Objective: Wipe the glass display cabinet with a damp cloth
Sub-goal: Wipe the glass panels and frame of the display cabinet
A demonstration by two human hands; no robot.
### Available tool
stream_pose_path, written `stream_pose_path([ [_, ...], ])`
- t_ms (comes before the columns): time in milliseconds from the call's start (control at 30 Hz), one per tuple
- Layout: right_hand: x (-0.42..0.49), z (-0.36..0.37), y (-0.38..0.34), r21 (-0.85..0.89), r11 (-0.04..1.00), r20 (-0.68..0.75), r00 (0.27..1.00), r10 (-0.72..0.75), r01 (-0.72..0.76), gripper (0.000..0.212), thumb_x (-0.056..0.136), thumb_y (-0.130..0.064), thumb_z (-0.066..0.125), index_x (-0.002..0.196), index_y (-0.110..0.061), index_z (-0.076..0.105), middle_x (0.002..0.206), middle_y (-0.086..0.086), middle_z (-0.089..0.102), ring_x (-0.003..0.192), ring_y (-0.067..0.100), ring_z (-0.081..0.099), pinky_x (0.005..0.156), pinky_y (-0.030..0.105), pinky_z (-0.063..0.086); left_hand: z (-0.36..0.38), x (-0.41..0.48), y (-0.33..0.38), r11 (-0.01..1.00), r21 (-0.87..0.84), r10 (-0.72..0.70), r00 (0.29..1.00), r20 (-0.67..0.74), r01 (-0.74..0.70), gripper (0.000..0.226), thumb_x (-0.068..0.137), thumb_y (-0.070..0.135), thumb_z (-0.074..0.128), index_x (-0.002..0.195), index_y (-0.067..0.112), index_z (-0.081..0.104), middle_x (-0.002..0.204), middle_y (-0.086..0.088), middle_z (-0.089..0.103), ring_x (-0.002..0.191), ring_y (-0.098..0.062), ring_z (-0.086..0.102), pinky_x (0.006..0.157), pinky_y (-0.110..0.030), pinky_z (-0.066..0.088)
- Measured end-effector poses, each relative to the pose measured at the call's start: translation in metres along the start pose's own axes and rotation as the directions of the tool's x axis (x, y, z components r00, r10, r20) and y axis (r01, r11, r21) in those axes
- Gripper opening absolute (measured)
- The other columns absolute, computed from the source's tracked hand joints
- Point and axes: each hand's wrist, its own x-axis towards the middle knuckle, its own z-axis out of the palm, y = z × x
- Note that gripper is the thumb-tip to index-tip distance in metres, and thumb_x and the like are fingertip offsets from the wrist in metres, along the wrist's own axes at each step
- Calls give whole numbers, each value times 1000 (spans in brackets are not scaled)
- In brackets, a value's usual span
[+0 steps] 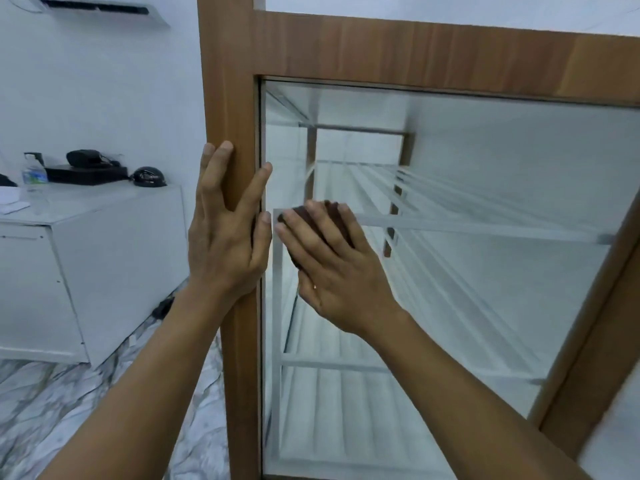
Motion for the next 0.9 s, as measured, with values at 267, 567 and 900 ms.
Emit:
stream_pose_path([
  [267,-13,-20,36,128,634,-240,597,766,-762,65,94,-21,46,152,3,27,160,21,23,149,44,15,122,63,11,6,-24,7,998,36,-59,998,38,58,48,98,21,43,143,7,51,157,-12,15,154,-32,6,128,-35,11],
  [567,-80,-18,38,2,898,-51,897,439,-439,69,87,-17,59,150,-6,32,157,14,32,146,40,24,124,54,13,9,-94,11,993,79,-100,985,138,90,54,95,20,47,147,9,47,160,-17,11,157,-20,-9,128,-38,7],
  [900,-16,-34,77,-88,996,36,999,15,-12,64,97,-25,52,156,-11,32,162,8,32,151,34,24,124,56,17,20,-91,26,972,194,-158,982,107,135,58,96,30,47,152,16,39,160,-18,9,152,-42,4,124,-44,9],
])
